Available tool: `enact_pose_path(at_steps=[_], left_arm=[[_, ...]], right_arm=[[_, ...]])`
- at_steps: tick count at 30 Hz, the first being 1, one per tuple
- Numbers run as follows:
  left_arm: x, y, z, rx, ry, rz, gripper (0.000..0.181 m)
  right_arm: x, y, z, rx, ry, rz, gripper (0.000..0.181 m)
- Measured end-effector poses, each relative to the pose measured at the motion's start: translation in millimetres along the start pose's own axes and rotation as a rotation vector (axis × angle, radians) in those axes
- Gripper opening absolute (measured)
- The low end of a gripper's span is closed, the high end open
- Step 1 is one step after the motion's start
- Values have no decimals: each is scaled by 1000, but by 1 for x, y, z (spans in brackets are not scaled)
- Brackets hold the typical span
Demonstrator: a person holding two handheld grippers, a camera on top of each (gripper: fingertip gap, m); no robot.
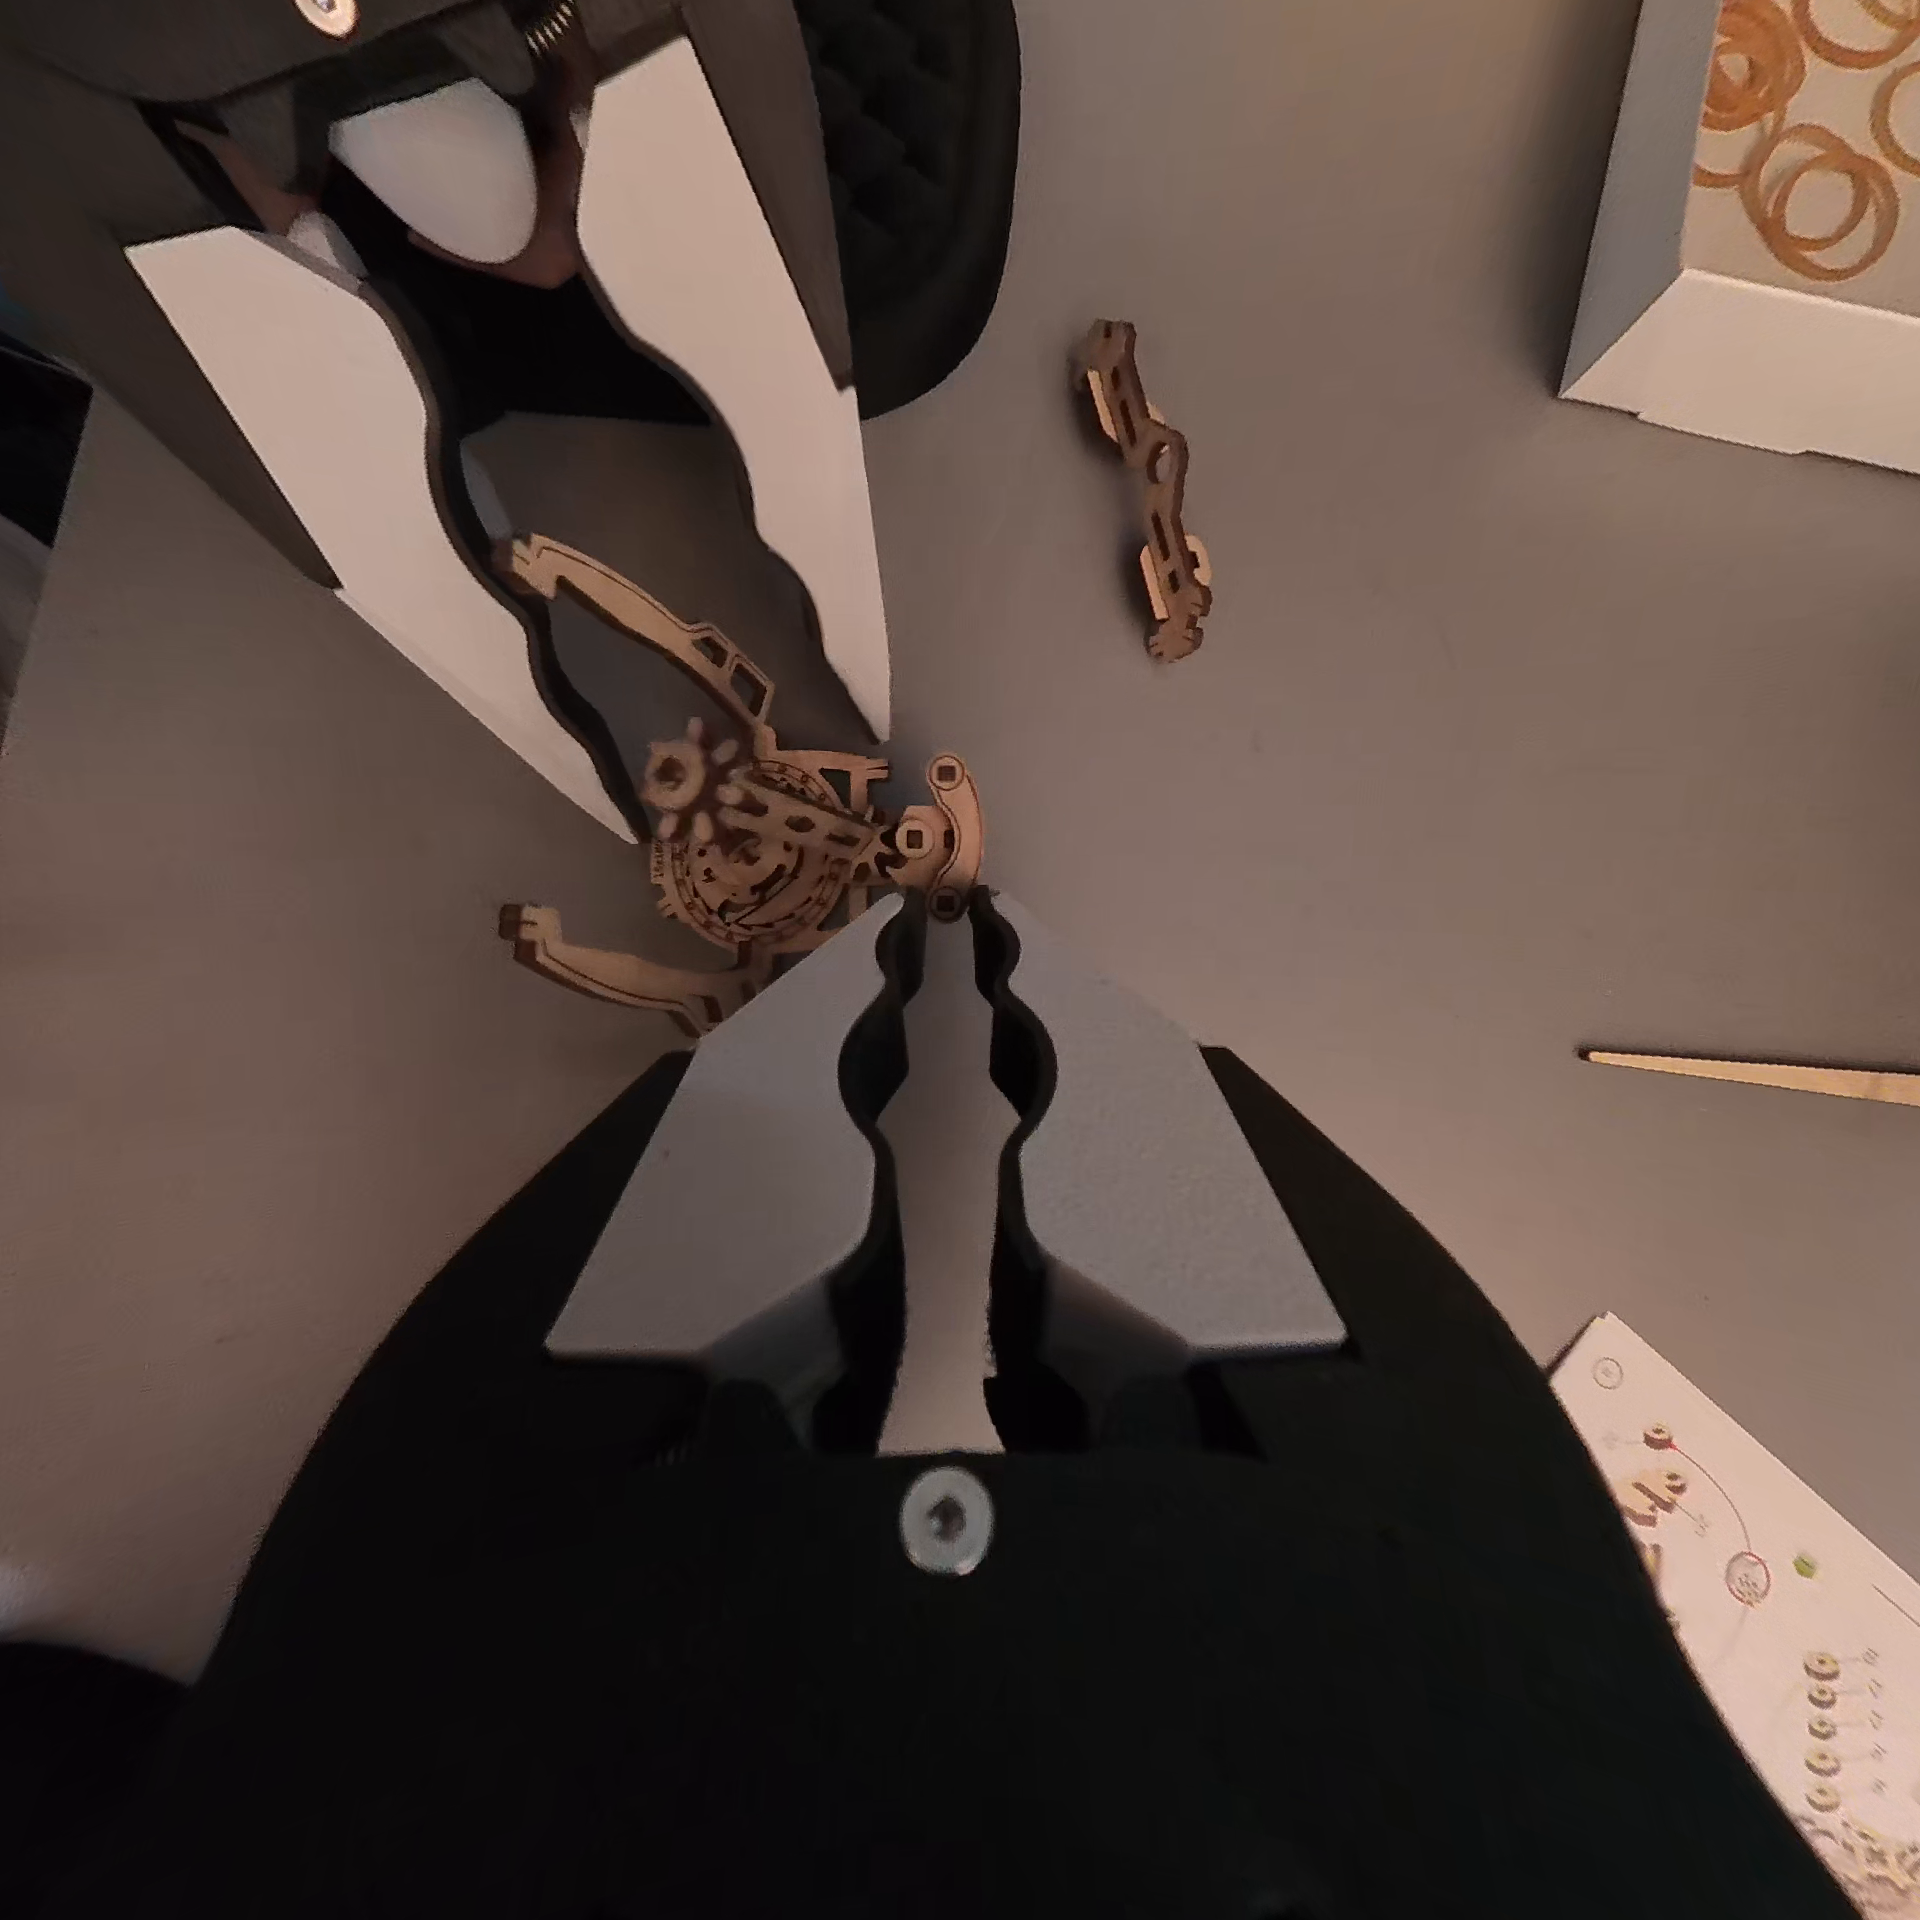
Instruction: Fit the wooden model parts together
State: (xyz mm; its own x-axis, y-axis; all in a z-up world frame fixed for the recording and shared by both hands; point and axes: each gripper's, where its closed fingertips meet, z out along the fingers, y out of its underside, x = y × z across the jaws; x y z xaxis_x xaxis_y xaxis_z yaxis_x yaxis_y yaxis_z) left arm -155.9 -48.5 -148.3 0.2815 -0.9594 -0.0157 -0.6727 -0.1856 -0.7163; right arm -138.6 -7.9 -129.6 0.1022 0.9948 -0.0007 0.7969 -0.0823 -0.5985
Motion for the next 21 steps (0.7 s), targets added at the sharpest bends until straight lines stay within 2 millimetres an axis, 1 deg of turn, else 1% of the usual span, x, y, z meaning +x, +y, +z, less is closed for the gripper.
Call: enact_pose_path(at_steps=[9, 13, 16, 21], left_arm=[[1, -5, 2, 7, 38, 44, 44], [-2, -7, 4, 9, 48, 40, 43], [-2, -8, 5, 14, 49, 45, 43], [-5, -7, 6, 8, 28, 51, 44]], right_arm=[[5, 6, 2, -52, 57, -25, 7], [10, 8, 0, -102, 128, -78, 7], [13, 13, 3, -157, 173, -111, 7], [13, 12, 0, -154, 187, -109, 7]])
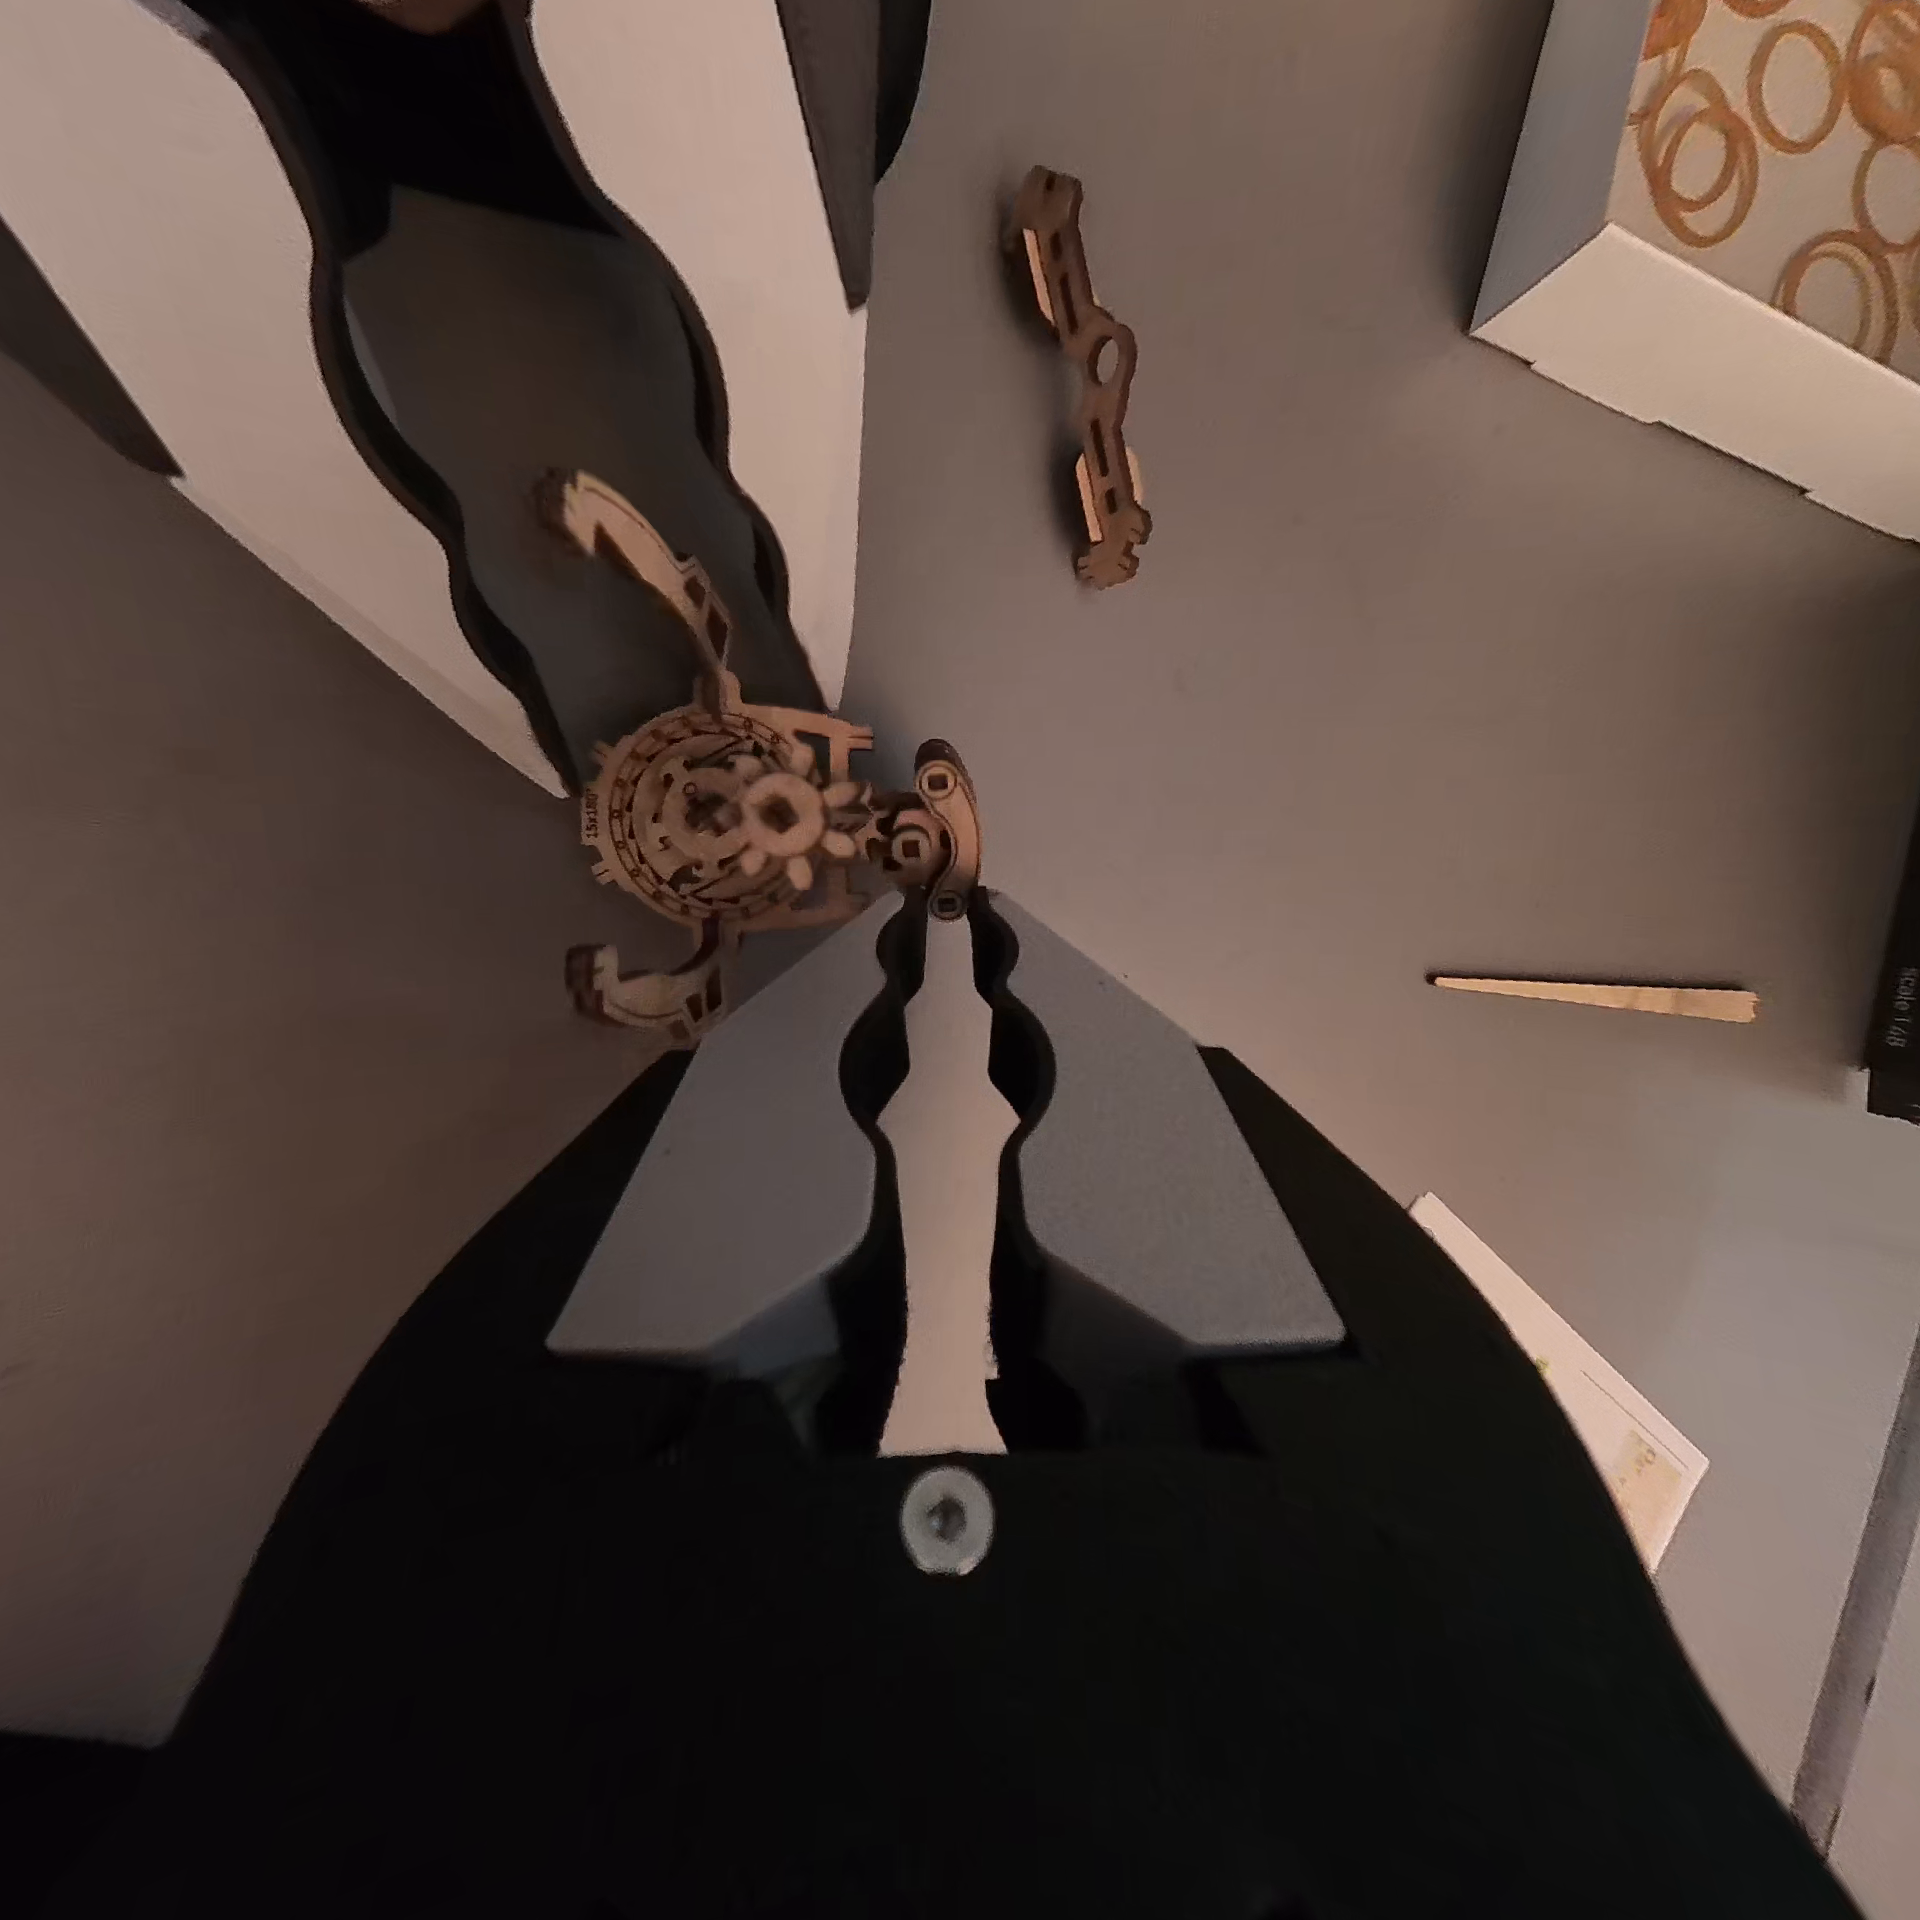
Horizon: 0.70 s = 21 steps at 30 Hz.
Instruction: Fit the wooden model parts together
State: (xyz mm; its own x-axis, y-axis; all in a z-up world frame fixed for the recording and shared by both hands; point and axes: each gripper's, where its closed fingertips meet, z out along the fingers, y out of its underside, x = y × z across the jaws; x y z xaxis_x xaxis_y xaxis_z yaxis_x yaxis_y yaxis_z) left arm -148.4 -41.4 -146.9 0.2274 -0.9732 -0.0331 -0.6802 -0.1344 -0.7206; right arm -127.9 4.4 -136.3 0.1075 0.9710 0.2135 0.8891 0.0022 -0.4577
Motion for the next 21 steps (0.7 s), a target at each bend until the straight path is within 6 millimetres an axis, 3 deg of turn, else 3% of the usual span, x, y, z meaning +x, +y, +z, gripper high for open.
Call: enact_pose_path(at_steps=[5, 8, 12, 16, 21], left_arm=[[-2, -6, -5, 48, 6, -26, 45], [-5, -16, -20, 146, 50, -88, 45], [-30, -29, -54, 294, 101, -264, 38], [-56, -22, -47, 196, 140, -370, 31], [-24, -35, -48, 158, 459, -393, 29]], right_arm=[[-1, -1, -1, -2, 1, 2, 7], [0, 1, 0, -11, 8, -2, 7], [0, 1, -1, -7, 8, 6, 7], [0, 2, 0, -9, 6, 11, 7], [2, 1, -1, 1, 6, 39, 7]])
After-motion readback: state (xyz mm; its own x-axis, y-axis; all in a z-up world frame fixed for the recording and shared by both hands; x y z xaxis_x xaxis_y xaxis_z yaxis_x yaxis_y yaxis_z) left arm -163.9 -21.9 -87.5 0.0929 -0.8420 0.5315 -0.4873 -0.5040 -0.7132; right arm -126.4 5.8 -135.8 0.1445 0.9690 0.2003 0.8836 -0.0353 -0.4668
